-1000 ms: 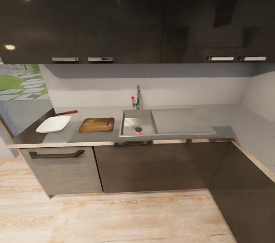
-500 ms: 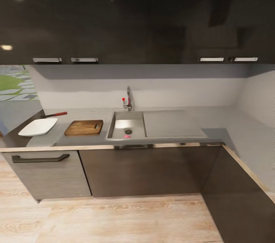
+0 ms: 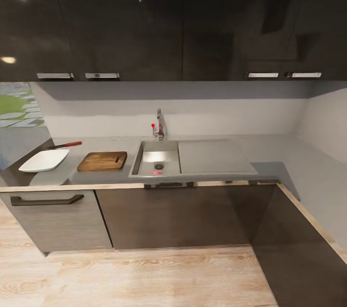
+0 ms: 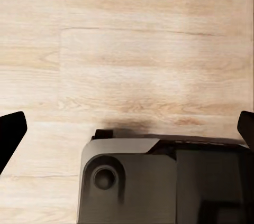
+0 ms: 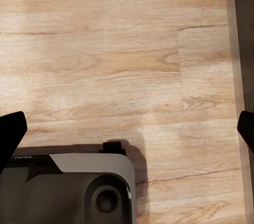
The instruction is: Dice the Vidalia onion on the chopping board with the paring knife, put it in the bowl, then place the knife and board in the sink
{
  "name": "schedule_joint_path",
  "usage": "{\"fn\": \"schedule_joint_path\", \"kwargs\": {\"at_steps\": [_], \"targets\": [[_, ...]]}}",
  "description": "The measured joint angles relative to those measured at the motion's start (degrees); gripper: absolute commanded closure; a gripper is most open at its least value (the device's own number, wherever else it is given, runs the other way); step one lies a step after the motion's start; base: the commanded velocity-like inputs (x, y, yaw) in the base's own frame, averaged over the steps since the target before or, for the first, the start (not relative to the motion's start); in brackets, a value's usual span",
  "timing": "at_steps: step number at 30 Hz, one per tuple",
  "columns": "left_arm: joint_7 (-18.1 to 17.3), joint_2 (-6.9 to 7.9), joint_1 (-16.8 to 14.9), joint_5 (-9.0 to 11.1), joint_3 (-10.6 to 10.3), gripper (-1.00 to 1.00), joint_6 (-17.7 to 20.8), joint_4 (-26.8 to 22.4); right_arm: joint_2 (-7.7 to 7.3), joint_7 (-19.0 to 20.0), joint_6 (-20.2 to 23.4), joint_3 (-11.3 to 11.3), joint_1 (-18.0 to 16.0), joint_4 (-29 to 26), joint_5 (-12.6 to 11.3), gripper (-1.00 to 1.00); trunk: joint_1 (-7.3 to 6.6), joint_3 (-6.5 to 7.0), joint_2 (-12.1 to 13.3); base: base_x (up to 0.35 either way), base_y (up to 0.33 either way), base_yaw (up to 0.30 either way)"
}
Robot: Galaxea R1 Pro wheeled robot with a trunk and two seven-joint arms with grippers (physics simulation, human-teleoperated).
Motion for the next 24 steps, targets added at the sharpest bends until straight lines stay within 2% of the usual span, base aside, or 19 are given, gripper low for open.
{"fn": "schedule_joint_path", "kwargs": {"at_steps": [3, 5, 6, 8, 12, 14, 18, 19, 20, 22, 24], "targets": [[0.0, -0.36, -2.5, 0.0, -0.1, -1.00, 7.1, -5.0, 0.06, 0.0, 0.0, 0.0, 0.0, 0.0, -0.1, -1.00, 0.00, 0.01, 0.0, 0.000, 0.000, 0.000], [0.0, -0.88, -4.2, 0.1, -0.1, -1.00, 10.0, -7.5, 0.08, 0.0, 0.0, 0.0, 0.0, 0.0, -0.1, -1.00, 0.00, 0.01, 0.0, 0.000, 0.000, 0.000], [0.0, -1.09, -4.8, 0.1, -0.1, -1.00, 10.8, -8.3, 0.09, 0.0, 0.0, 0.0, 0.0, 0.0, -0.1, -1.00, 0.00, 0.00, 0.0, 0.000, 0.000, 0.000], [0.0, -2.21, -8.3, 0.1, -0.3, -1.00, 13.3, -12.3, 0.02, 0.0, 0.0, 0.0, 0.0, 0.0, 0.0, -1.00, 0.00, 0.03, 0.0, 0.000, 0.000, 0.000], [0.0, -3.37, -13.7, 0.1, -0.8, -1.00, 16.2, -14.3, -0.05, 0.0, 0.0, 0.0, 0.0, 0.0, 0.0, -1.00, 0.00, 0.02, 0.0, 0.000, 0.000, 0.000], [0.0, -4.12, -17.5, 0.1, -2.4, -1.00, 19.8, -14.8, -0.02, 0.0, 0.0, 0.0, 0.0, 0.0, 0.0, -1.00, 0.00, 0.02, 0.0, 0.000, 0.000, 0.000], [0.0, -4.72, -22.4, 0.0, -5.4, -1.00, 24.7, -16.9, -0.03, 0.0, 0.0, 0.0, 0.0, 0.0, 0.0, -1.00, 0.00, 0.02, 0.0, 0.000, 0.000, 0.000], [0.0, -5.24, -25.5, 0.1, -6.6, -1.00, 27.3, -18.6, -0.17, 0.0, 0.0, 0.0, 0.0, 0.0, -0.1, -1.00, 0.00, 0.03, 0.0, 0.000, 0.000, 0.000], [0.0, -5.54, -28.1, 0.1, -6.8, -1.00, 28.3, -19.0, -0.20, 0.0, 0.0, 0.0, 0.0, 0.0, -0.1, -1.00, 0.00, 0.03, 0.0, 0.000, 0.000, 0.000], [0.0, -6.04, -30.6, 0.1, -7.0, -1.00, 29.8, -19.2, -0.16, 0.0, 0.0, 0.0, 0.0, 0.0, -0.1, -1.00, 0.00, 0.02, 0.0, 0.000, 0.000, 0.000], [0.0, -6.62, -35.8, 0.2, -7.3, -1.00, 32.6, -18.8, -0.10, 0.0, 0.0, 0.0, 0.0, 0.0, -0.1, -1.00, 0.00, 0.03, 0.0, 0.000, 0.000, 0.000]]}}
